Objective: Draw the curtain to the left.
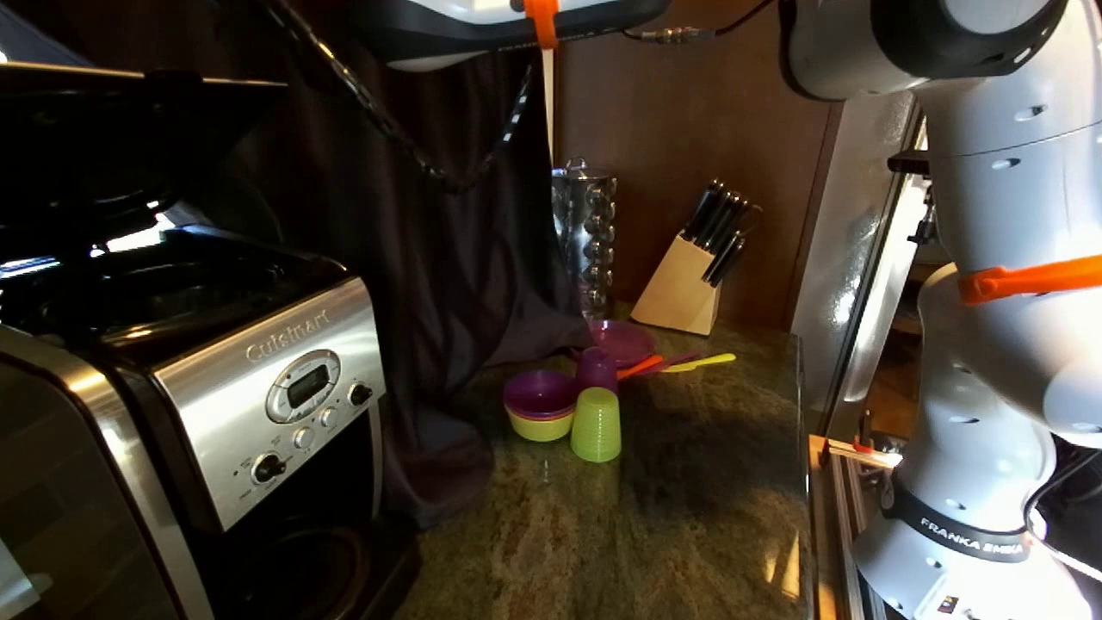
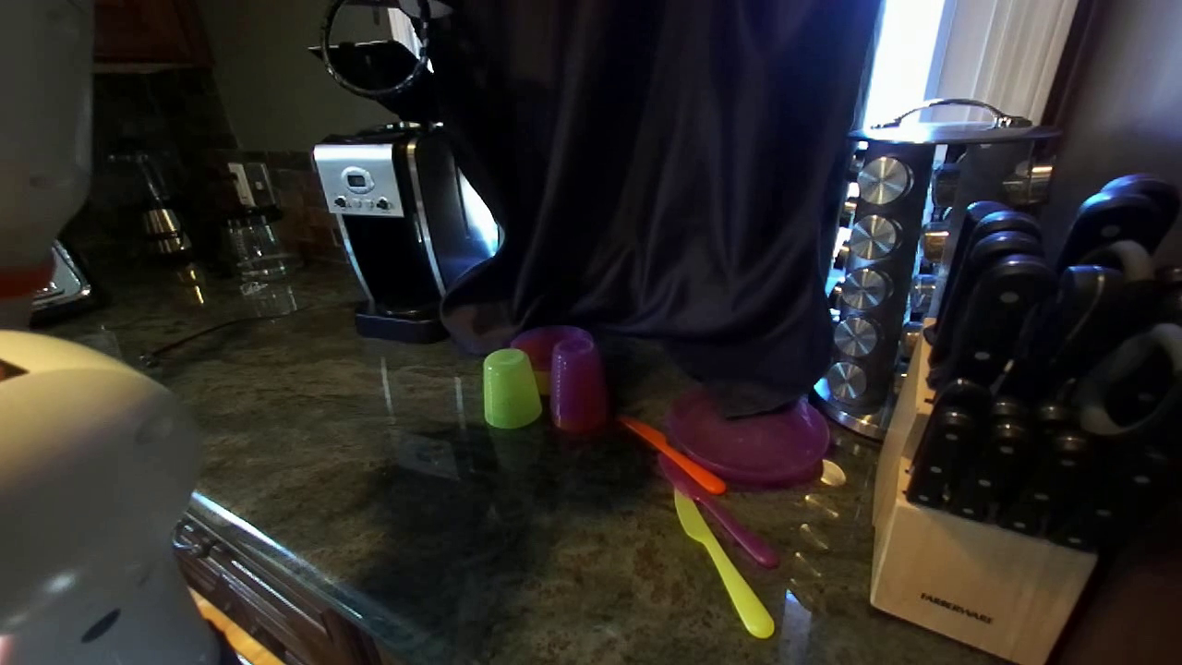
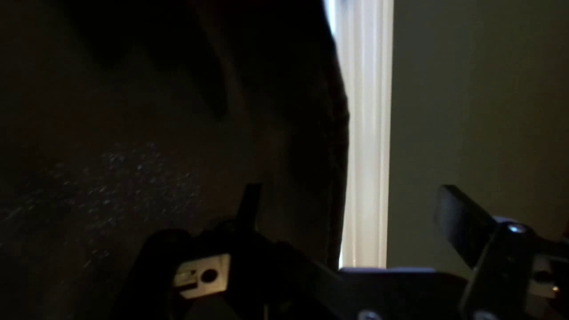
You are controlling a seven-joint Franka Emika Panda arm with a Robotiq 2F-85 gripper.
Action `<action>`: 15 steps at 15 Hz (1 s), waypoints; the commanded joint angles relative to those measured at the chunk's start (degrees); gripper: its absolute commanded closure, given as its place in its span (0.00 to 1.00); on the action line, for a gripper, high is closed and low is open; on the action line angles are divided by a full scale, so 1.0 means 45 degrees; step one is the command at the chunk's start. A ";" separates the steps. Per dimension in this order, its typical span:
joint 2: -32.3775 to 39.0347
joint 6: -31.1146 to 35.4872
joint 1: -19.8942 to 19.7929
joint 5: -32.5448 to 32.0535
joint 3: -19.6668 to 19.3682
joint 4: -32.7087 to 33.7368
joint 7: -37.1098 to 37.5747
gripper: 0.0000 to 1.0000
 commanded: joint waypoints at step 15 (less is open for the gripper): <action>-0.8631 0.2113 -0.5597 -0.6448 -0.0596 -1.1309 0.2703 0.00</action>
